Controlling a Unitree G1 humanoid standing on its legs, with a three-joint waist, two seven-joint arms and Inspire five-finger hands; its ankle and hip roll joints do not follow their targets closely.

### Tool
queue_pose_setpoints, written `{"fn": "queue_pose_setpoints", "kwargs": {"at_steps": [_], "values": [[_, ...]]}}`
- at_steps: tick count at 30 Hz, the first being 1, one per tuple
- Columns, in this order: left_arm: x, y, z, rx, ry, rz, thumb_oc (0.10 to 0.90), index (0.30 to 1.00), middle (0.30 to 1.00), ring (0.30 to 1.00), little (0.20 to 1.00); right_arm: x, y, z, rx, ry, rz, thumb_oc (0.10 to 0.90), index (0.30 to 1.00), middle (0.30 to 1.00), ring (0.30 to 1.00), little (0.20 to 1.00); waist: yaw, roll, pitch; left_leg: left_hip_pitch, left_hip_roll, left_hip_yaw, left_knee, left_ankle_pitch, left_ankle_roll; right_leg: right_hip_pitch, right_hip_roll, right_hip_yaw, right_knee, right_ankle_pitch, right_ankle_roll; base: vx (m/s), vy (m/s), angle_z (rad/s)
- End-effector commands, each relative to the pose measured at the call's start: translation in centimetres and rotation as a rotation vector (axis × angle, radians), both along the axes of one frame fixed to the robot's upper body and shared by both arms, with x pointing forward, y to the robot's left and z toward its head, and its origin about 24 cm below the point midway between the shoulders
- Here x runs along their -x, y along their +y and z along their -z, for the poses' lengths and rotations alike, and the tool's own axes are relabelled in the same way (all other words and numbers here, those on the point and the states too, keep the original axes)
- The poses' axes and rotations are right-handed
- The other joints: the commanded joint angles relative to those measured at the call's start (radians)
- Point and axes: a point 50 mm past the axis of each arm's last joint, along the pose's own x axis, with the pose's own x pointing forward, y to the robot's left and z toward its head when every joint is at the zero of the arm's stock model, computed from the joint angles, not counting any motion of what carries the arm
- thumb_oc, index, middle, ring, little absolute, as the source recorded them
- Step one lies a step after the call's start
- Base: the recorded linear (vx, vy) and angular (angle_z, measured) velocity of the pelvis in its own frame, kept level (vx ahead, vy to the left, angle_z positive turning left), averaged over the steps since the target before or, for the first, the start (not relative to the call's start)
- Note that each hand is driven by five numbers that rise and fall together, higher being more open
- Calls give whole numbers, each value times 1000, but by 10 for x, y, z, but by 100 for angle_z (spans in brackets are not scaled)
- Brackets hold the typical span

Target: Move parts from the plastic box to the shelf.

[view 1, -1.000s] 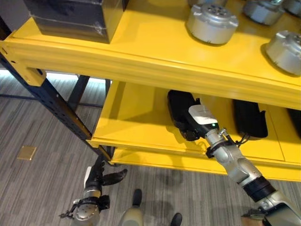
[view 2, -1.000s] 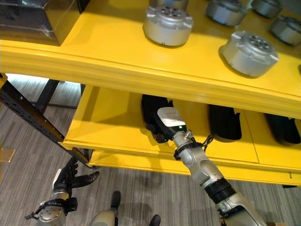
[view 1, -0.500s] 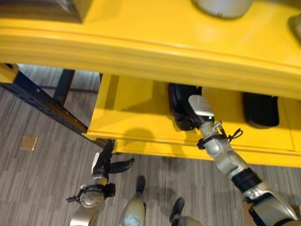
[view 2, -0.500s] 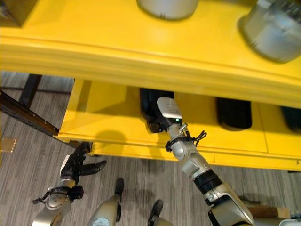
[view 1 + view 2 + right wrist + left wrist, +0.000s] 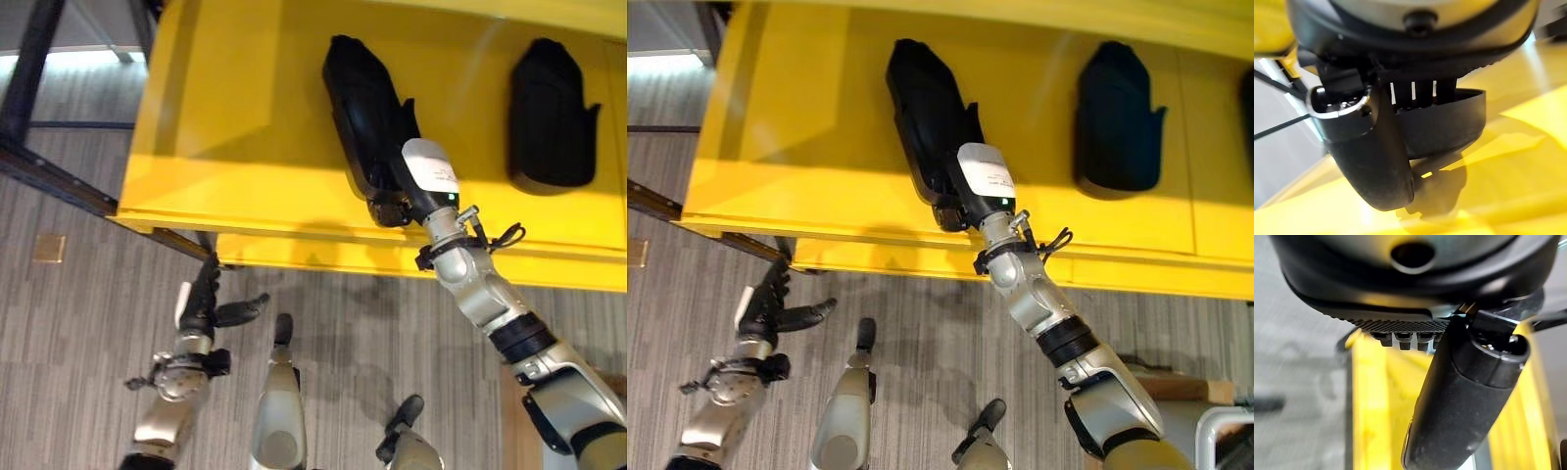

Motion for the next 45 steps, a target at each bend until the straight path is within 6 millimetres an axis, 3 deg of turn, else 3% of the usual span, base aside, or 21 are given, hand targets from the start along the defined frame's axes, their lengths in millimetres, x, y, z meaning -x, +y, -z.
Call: {"fn": "queue_pose_setpoints", "kwargs": {"at_steps": [1, 6, 9, 16, 32, 35, 45], "values": [[-4, 16, -40, -40, -192, -8, 900, 1000, 1000, 1000, 1000, -6, -4, -33, 32, -96, 18, 400, 300, 300, 300, 300, 27, -34, -65, 2, -67, 14, 39, -120, 38, -57, -50, -16, 70, 109, -22, -31, -204, 2], [-1, 17, -39, -70, -176, 33, 900, 1000, 1000, 1000, 1000, -10, -3, -70, 163, -193, 14, 400, 300, 300, 300, 300, 30, -1, -19, 16, 5, 5, -2, -89, -9, -95, 8, -25, 133, -55, -58, -1, -221, 2], [-2, 18, -42, -63, -189, 27, 900, 1000, 1000, 1000, 1000, -12, 1, -87, 193, -236, 11, 400, 300, 300, 300, 300, 28, 10, 16, 11, 36, 5, -8, -69, -20, -144, 27, -20, 196, -99, -78, -57, -189, -6], [-4, 15, -46, -41, -214, 22, 900, 1000, 1000, 1000, 1000, -18, 12, -96, 156, -243, 4, 400, 300, 300, 300, 300, 34, 24, 48, 17, 72, -1, -34, -35, -32, -206, 58, -13, 279, -150, -106, -20, -121, 1], [-6, 11, -51, -2, -248, -23, 900, 1000, 1000, 1000, 1000, -28, 29, -81, -26, -202, 38, 400, 300, 300, 300, 300, 38, 45, 70, 25, 60, -7, -63, -29, -24, -224, 56, -23, 312, -162, -113, 0, -9, -1], [-7, 10, -51, -1, -251, -25, 900, 1000, 1000, 1000, 1000, -29, 30, -72, -94, -178, 51, 400, 300, 300, 300, 300, 36, 50, 70, 22, 50, -11, -62, -34, -20, -215, 52, -28, 303, -160, -111, 39, 35, 0], [-7, 7, -49, -2, -243, -25, 900, 1000, 1000, 1000, 1000, -25, 23, -65, -170, -191, 84, 400, 300, 300, 300, 300, 41, 54, 64, 16, 29, -22, -60, -45, -10, -189, 43, -42, 271, -146, -105, 25, 28, 2]]}}
